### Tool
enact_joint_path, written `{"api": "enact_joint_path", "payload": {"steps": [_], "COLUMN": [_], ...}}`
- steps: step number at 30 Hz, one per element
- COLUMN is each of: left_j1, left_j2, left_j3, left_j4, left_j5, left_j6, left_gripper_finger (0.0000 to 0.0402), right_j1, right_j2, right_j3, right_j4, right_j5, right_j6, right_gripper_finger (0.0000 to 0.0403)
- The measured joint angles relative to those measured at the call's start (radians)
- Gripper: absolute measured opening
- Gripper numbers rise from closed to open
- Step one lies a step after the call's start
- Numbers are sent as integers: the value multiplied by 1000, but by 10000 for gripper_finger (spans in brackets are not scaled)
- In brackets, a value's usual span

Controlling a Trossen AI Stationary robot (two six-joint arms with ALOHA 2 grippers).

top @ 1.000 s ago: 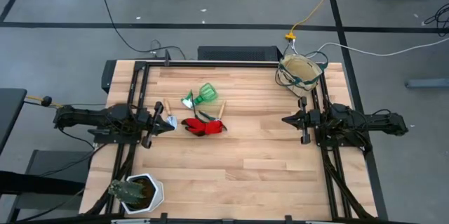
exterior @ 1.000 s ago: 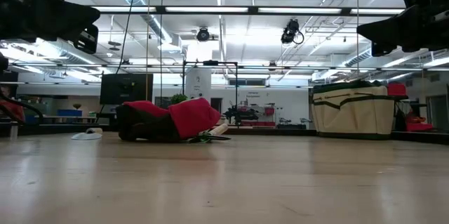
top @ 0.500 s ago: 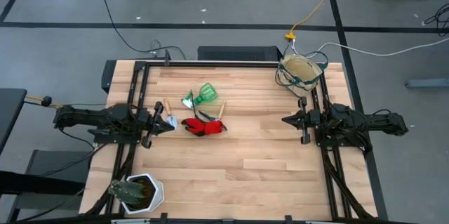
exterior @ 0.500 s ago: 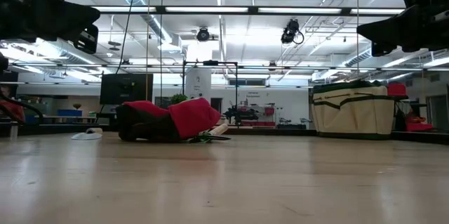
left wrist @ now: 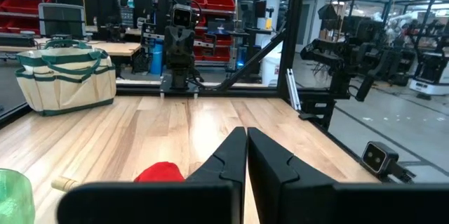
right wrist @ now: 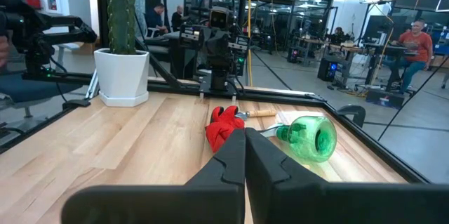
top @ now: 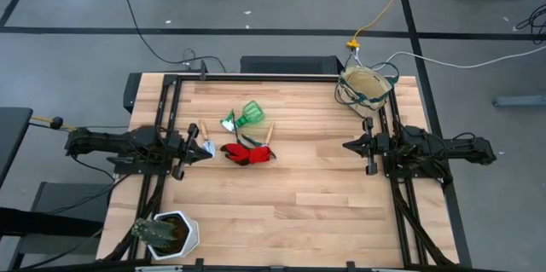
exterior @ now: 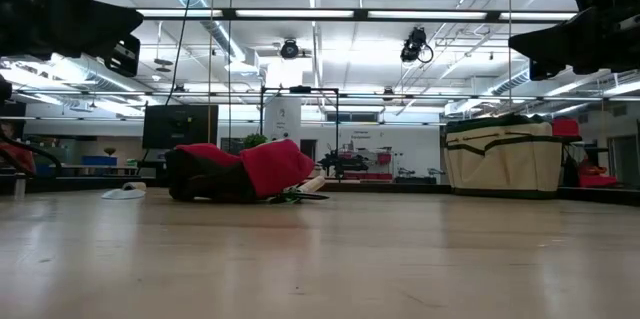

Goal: Pick & Place Garden tools in Gardening bag
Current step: Put the left brown trowel into the gardening bag

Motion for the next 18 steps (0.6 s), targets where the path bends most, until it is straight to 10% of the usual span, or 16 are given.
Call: {"api": "enact_joint_path", "payload": {"steps": [18], "left_j1": [0], "left_j2": [1], "left_j3": [102], "left_j4": [-1], "left_j5": [-114], "left_j6": [1], "left_gripper_finger": [20], "right_j1": [0], "right_j2": [0], "right_j3": [0], "right_j4": [0], "right_j5": [0], "right_j6": [0], "right_gripper_finger": [4]}}
